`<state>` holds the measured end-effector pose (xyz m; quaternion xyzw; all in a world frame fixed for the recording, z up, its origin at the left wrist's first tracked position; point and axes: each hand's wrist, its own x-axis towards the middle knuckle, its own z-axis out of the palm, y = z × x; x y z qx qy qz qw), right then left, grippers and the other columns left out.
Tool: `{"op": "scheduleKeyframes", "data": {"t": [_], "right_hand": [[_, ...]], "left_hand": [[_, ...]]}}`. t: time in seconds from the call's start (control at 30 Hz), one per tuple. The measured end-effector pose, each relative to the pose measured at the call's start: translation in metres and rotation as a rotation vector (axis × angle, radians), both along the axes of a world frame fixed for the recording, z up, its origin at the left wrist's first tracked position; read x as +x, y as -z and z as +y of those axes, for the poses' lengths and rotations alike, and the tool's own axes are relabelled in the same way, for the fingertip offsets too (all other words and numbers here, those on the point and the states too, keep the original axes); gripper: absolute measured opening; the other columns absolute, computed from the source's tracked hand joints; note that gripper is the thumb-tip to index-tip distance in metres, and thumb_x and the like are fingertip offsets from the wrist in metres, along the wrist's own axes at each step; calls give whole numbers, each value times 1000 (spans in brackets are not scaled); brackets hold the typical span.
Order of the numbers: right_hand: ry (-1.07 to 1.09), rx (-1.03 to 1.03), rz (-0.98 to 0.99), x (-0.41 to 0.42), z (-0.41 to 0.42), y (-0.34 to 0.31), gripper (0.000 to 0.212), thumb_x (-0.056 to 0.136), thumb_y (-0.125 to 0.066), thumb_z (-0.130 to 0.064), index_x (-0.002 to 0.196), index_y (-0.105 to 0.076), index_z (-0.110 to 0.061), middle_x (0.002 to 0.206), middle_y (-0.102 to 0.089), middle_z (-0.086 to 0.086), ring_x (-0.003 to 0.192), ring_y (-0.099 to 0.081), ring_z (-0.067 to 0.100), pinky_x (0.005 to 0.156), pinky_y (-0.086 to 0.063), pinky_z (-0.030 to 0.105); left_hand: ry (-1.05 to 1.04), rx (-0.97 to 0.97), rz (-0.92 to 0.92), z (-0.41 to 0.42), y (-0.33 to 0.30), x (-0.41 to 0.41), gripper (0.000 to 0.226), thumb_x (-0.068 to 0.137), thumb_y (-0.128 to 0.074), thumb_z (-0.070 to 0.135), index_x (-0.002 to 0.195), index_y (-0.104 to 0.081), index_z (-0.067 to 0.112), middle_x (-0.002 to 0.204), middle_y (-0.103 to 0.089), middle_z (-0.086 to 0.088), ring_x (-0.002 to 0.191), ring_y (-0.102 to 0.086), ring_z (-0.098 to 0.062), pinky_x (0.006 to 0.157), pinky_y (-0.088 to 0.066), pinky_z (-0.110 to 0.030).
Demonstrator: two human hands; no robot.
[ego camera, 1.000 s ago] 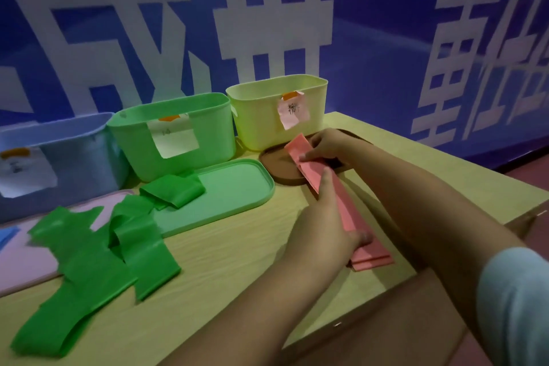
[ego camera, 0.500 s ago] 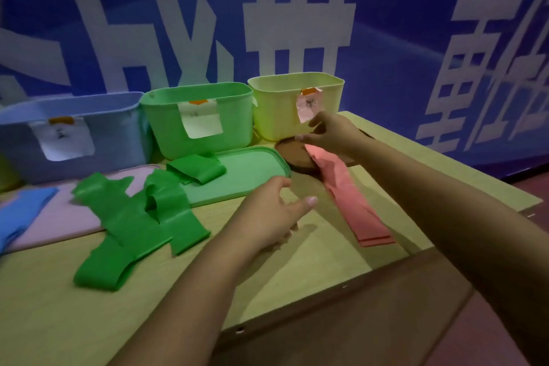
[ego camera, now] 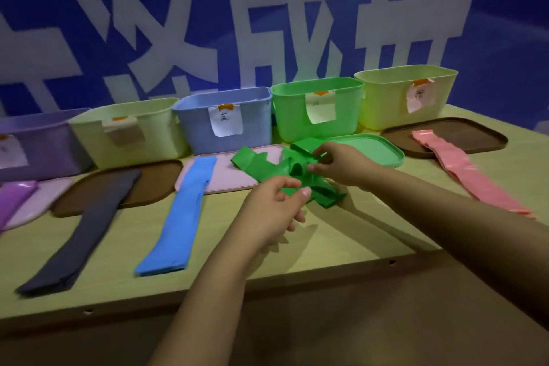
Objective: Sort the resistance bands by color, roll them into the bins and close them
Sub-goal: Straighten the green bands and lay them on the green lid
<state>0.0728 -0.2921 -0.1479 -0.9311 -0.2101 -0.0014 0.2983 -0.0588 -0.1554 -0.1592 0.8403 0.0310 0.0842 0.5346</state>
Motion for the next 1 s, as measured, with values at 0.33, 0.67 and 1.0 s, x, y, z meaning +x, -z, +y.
{"op": "scheduleKeyframes", "data": {"t": [0.33, 0.67, 1.0], "right_hand": [[167, 145, -24, 6, 37, 11, 41, 86, -67, -35, 119, -57, -14, 115, -60, 11, 76, -55, 17, 59, -45, 25], [144, 782, -131, -14, 55, -62, 24, 81, -72, -37, 85, -53, -22, 80, -54, -1, 80, -58, 21, 64, -50, 31], [-340, 548, -106, -93, 63, -125, 28, 69, -78, -30, 94, -65, -30, 101, -62, -2, 96, -63, 19, 85, -55, 35]], "left_hand": [[26, -68, -23, 44, -3, -28, 27, 93, -58, 30, 117, -59, 18, 64, -66, 3, 49, -53, -4, 51, -42, -21], [-103, -234, -162, 55, -12, -22, 19, 93, -57, 29, 112, -56, 24, 100, -63, -2, 75, -61, -9, 57, -49, -19], [32, -417, -437, 83, -78, -13, 70, 75, -48, 62, 135, -47, 25, 135, -54, 9, 122, -48, 0, 96, -36, -21]]}}
